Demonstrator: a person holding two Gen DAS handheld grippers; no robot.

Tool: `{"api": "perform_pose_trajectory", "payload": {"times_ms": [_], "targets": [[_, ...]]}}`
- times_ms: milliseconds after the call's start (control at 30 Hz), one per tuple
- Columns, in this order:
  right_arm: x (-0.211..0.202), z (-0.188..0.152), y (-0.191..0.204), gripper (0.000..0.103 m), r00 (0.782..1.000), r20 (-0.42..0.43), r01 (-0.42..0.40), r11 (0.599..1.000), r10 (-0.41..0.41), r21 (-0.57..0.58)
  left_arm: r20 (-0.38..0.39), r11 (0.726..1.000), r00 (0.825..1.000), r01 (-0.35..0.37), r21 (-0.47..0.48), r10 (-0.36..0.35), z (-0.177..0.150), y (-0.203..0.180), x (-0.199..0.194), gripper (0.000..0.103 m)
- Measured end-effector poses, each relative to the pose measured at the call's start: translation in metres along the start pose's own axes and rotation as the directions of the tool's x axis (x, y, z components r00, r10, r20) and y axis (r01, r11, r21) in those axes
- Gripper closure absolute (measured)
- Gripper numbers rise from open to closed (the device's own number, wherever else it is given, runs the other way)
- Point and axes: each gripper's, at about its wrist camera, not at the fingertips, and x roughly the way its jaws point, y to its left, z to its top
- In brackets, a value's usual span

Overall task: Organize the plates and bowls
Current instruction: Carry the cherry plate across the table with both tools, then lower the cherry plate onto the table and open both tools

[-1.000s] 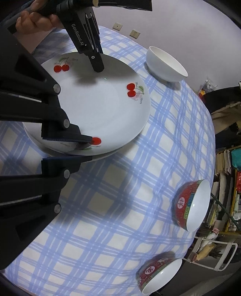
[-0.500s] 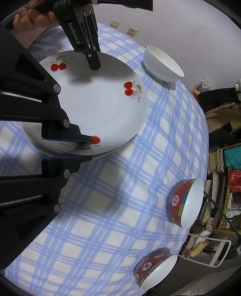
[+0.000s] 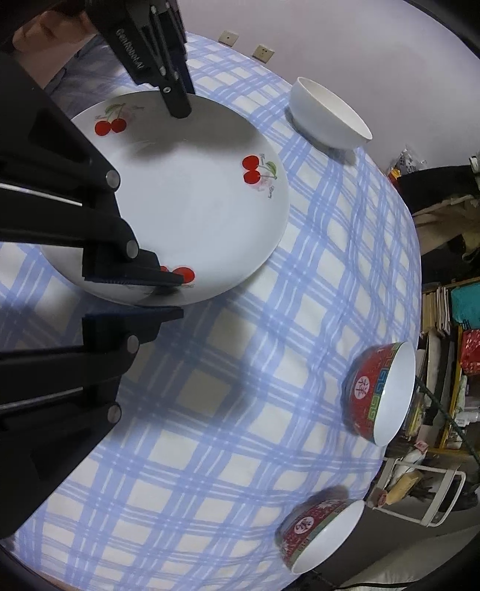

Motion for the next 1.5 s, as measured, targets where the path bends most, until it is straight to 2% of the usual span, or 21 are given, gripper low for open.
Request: {"api": "perform_pose_trajectory", "payload": {"times_ms": [800, 1067, 1133, 1200, 1300, 1400, 1467, 1500], "targets": [[0.002, 0.003, -0.005, 0.091, 1.0, -0.01, -0.02, 0.999, 0.02, 0.039, 0.007, 1.0, 1.0, -0.002, -0.025, 0.002, 0.006, 0.003, 0.001, 0.077], [-0.011, 0.014, -0.007, 0.091, 0.999, 0.053, -0.002, 0.999, 0.0, 0.052, 0.056, 1.0, 0.998, 0.005, -0.023, -0.004, 0.01, 0.006, -0.015, 0.077], [-0.017, 0.02, -0.006, 0.091, 0.997, 0.083, -0.005, 0.999, 0.0, 0.053, 0.1, 1.0, 0.995, 0.0, -0.01, 0.001, 0.012, 0.011, -0.028, 0.076], [-0.022, 0.026, -0.005, 0.09, 0.994, 0.104, -0.017, 0.998, 0.011, 0.057, 0.14, 0.999, 0.99, -0.029, -0.014, 0.031, 0.014, 0.015, -0.039, 0.061], [-0.026, 0.037, -0.002, 0.079, 0.991, 0.132, -0.022, 0.998, 0.014, 0.057, 0.199, 0.997, 0.978, -0.064, -0.033, 0.069, 0.02, 0.026, -0.055, 0.056], [-0.031, 0.05, 0.004, 0.073, 0.986, 0.166, -0.035, 0.998, 0.028, 0.043, 0.213, 0.996, 0.973, -0.085, -0.032, 0.09, 0.031, 0.038, -0.064, 0.054], [-0.035, 0.061, 0.01, 0.059, 0.982, 0.186, -0.047, 0.999, 0.041, 0.027, 0.229, 0.993, 0.967, -0.102, -0.058, 0.112, 0.041, 0.05, -0.069, 0.048], [-0.037, 0.066, 0.013, 0.046, 0.979, 0.196, -0.058, 0.998, 0.054, 0.015, 0.233, 0.993, 0.966, -0.101, -0.068, 0.115, 0.044, 0.054, -0.071, 0.041]]}}
